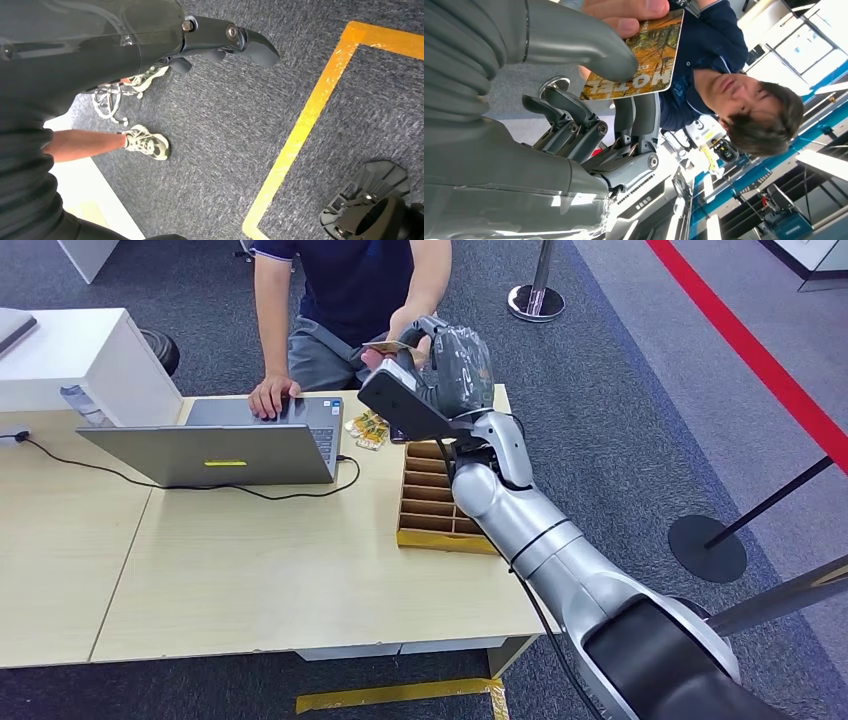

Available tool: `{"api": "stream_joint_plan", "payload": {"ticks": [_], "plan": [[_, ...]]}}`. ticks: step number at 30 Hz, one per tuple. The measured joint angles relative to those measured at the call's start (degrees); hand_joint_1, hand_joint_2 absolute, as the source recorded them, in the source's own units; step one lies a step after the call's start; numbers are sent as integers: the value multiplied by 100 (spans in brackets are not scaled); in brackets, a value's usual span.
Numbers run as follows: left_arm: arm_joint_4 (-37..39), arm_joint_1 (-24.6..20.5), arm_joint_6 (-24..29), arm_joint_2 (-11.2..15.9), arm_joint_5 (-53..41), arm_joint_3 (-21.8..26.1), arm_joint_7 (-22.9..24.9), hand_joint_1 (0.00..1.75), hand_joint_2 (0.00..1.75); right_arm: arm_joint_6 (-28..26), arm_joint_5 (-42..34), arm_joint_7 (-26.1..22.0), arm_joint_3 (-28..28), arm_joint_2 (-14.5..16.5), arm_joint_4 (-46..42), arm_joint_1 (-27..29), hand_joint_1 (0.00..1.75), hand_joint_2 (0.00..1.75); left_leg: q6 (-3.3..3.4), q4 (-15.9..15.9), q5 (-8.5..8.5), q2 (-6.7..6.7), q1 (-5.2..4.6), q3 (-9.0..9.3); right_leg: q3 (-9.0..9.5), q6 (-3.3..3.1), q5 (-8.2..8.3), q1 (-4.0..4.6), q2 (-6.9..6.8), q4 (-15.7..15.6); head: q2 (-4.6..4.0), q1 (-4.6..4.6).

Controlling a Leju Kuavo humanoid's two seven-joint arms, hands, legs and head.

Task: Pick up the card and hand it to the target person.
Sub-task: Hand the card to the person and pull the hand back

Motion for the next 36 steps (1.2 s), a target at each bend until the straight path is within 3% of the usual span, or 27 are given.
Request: {"api": "stream_joint_plan", "payload": {"ticks": [5, 8, 9, 12, 16, 18, 20, 22, 27, 32, 36], "plan": [[-1, -8, -74, -16, -25, -19, 5, 0, 175, 164, 140, 633, 132, 118, 81, -63, 174, 175, 1, 0, 0, 1, 1, 1, 1, -2, 1, 1, 0, -1, 0, 0], [-5, -16, -86, -17, -15, -2, -15, 0, 175, 166, 150, 844, 165, 119, 37, 23, 45, 175, 2, -1, 1, 2, 3, 2, 3, -6, 2, 4, 0, -4, 0, 0], [-5, -14, -97, -16, 0, 16, -20, 0, 131, 149, 118, 824, 152, 95, 14, 41, 2, 175, 2, -1, 1, 2, 3, 3, 4, -7, 3, 5, 0, -4, 0, 0], [4, 7, -151, -4, 12, 39, -13, 0, 0, 78, 19, 689, 99, 55, -62, 46, 0, 175, 3, -2, 2, 3, 4, 4, 5, -9, 4, 6, 0, -6, 0, 0], [1, 19, -69, 0, -17, 39, -13, 0, 0, 139, -260, 498, -53, -58, -246, 48, 0, 175, 2, -2, 1, 2, 3, 3, 4, -6, 3, 4, 0, -5, 0, 0], [7, 10, -53, 6, -14, 53, -10, 0, 0, 333, -565, 345, -203, -116, -339, 63, 0, 87, 1, -1, 1, 0, 1, 1, 2, -2, 1, 2, 0, -2, 0, 0], [20, -5, -46, 19, -4, 75, -12, 0, 0, 604, -961, 199, -366, -160, -433, 100, 0, 87, 1, -1, 1, 1, 2, 2, 3, -3, 2, 3, 0, -3, 0, 0], [26, -11, -32, 37, 9, 108, -24, 0, 0, 947, -1431, 73, -492, -286, -589, 194, 0, 175, 1, -1, 1, 2, 2, 2, 3, -4, 3, 3, 0, -4, 0, 0], [28, 38, -10, 67, 37, 180, -45, 0, 0, 1529, -2159, -153, -561, -770, -788, 486, 0, 175, 3, -6, 6, -14, 4, 6, 13, -4, 4, 6, -14, -13, 0, 0], [31, 97, 7, 111, 56, 250, -91, 0, 0, 2147, -2971, -797, -799, -1097, -506, 657, 0, 175, 4, -7, 4, -19, 3, 12, 21, -1, 1, 4, -20, -16, 0, 0], [7, 139, 64, 134, 119, 343, -152, 0, 0, 2515, -3393, -816, -932, -1495, -892, 958, 0, 175, 5, -11, 6, -25, 3, 15, 27, -4, 2, 6, -25, -24, 0, 0]]}}
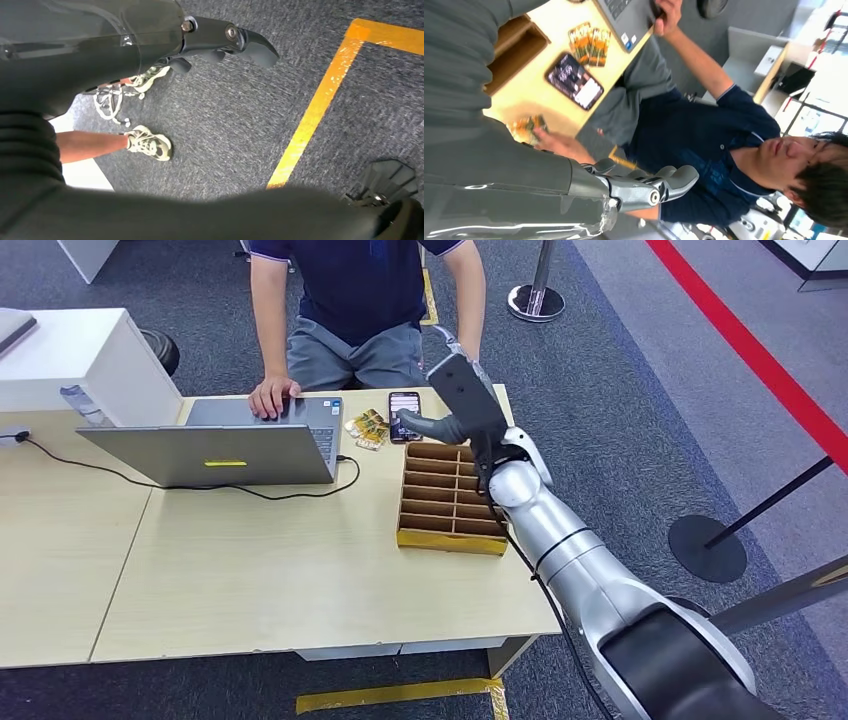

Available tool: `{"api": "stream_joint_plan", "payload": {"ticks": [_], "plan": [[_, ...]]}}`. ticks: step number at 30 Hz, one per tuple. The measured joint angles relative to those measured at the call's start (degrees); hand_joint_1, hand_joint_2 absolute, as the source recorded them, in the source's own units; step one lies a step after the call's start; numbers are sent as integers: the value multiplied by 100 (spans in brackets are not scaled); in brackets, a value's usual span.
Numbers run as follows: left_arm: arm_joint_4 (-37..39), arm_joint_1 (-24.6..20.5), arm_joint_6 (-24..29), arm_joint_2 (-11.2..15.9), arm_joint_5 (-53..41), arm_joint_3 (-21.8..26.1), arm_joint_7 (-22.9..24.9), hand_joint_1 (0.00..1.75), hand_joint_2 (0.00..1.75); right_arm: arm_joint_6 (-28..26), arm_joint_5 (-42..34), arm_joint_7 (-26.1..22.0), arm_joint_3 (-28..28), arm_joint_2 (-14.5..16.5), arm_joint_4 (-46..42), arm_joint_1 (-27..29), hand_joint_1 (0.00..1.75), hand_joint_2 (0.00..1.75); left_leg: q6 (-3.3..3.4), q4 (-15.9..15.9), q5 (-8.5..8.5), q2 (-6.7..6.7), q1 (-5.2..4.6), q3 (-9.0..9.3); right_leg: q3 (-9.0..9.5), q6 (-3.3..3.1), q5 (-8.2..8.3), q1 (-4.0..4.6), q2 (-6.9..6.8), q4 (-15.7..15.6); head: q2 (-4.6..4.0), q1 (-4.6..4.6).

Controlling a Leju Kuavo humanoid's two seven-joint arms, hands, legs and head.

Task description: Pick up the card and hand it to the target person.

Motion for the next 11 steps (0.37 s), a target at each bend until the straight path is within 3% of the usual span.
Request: {"api": "stream_joint_plan", "payload": {"ticks": [11], "plan": [[-4, 113, 107, 124, 132, 174, -54, 0, 0, 594, -782, 160, -341, -856, -988, 1194, 0, 175, 0, 2, -2, -5, -1, -2, 0, 0, -2, -1, -8, -1, 0, 0]]}}
